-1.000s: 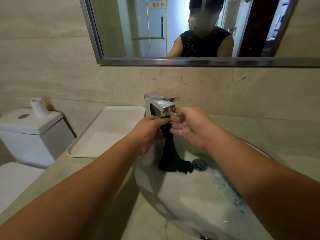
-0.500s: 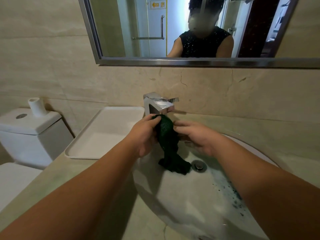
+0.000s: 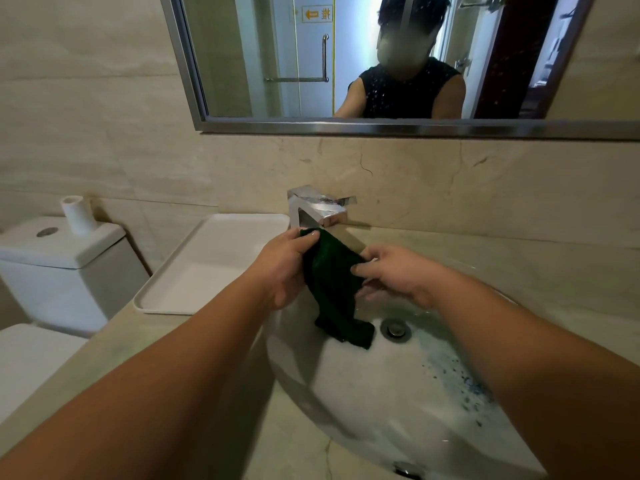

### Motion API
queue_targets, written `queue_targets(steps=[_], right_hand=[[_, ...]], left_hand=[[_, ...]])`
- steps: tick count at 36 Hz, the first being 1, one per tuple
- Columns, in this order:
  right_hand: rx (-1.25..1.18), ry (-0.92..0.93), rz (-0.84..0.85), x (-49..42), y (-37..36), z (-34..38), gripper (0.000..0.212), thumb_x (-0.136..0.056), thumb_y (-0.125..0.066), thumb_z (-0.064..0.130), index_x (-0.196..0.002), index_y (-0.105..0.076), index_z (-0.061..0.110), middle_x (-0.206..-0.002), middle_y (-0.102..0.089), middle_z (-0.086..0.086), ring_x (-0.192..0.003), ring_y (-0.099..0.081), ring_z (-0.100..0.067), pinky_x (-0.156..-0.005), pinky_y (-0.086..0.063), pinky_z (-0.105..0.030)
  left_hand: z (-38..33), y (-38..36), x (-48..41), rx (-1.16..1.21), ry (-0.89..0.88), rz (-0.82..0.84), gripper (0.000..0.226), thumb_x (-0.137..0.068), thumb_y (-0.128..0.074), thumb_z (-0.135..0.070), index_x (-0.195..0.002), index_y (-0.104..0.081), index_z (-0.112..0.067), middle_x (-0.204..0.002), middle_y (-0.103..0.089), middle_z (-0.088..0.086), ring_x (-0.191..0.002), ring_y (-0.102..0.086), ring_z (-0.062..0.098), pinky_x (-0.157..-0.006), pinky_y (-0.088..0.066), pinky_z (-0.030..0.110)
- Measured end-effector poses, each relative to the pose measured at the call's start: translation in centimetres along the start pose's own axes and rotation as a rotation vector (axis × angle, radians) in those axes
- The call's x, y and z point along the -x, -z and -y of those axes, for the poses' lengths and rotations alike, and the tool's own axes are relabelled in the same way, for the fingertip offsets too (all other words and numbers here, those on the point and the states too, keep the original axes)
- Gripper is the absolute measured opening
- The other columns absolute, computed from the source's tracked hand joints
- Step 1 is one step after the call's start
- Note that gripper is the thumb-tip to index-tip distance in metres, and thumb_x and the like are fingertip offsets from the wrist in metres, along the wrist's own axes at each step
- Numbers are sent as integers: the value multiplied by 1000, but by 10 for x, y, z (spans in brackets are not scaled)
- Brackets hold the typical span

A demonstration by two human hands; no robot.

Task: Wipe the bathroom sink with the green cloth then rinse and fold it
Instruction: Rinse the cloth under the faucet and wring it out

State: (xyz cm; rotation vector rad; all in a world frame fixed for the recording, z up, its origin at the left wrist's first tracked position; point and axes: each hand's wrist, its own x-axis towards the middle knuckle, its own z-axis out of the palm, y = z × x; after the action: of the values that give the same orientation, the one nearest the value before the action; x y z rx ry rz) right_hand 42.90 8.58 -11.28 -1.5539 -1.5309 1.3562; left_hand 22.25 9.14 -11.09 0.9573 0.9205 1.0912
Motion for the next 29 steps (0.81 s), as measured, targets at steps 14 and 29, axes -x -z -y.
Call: queue_targets(steps=[14,29], right_hand=[[-320,461,-245,18,29,61,31,-85,-66,-14,-89,-56,15,-82,-60,-8,-73,-64,-20,-61,-55,-31],[-243,171,-313,-29,-5,29,20,-86,-73,-2,-92,-64,15,-105,-68,-13,-97,-69,-29,-73,-62,-42]], left_hand=[[-15,7,-3,-98,-48,66,17,-95,-72,-1,-105,-61,-10,-101,-75,17,-88,-76,27,-68,-61,35],[3,11,-23,-254,5,-117,23,-93,-71,-15,-115,-76,-9,-102,-82,13,-100,-77,32,-80,-60,40]])
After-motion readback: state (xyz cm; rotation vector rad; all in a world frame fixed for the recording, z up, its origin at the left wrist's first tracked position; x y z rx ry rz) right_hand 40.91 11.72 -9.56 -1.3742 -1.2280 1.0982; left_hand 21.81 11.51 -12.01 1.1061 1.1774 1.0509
